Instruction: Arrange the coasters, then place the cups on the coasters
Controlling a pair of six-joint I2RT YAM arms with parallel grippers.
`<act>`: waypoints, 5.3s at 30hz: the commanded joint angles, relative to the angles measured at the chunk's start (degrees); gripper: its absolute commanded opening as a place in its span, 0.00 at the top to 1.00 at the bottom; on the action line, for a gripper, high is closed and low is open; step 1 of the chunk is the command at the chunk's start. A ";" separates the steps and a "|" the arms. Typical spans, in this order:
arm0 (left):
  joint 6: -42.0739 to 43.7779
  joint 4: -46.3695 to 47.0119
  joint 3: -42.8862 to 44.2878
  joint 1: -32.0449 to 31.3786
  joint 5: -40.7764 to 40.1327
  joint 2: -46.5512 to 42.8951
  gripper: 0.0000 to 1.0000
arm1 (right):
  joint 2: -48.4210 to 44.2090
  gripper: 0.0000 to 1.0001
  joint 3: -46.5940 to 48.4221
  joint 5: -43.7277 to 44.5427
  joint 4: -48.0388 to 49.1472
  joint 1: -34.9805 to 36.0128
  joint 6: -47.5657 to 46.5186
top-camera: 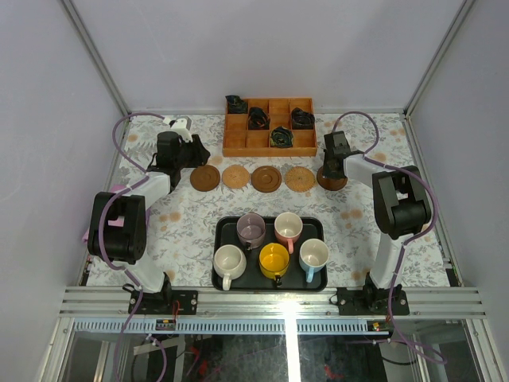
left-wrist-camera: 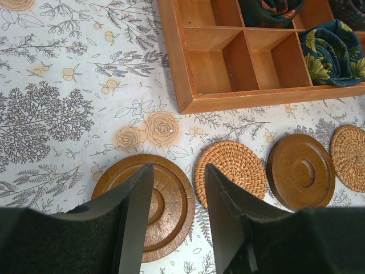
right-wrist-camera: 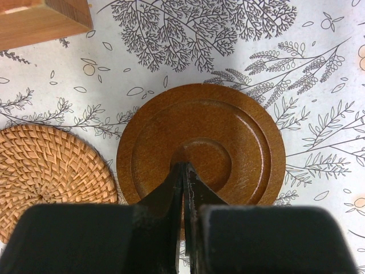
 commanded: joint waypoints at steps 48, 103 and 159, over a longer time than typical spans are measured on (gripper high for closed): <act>-4.72 6.54 -4.58 -0.11 0.56 -8.38 0.58 | -26.59 0.45 -11.23 5.27 -3.69 3.96 1.36; -7.01 -3.60 -20.01 -18.62 -5.86 -29.39 0.54 | -62.21 0.00 -25.48 8.31 -30.20 40.32 18.14; -7.53 -3.71 -21.01 -18.64 -5.57 -31.24 0.53 | -59.02 0.17 -22.19 27.10 -48.27 60.67 42.16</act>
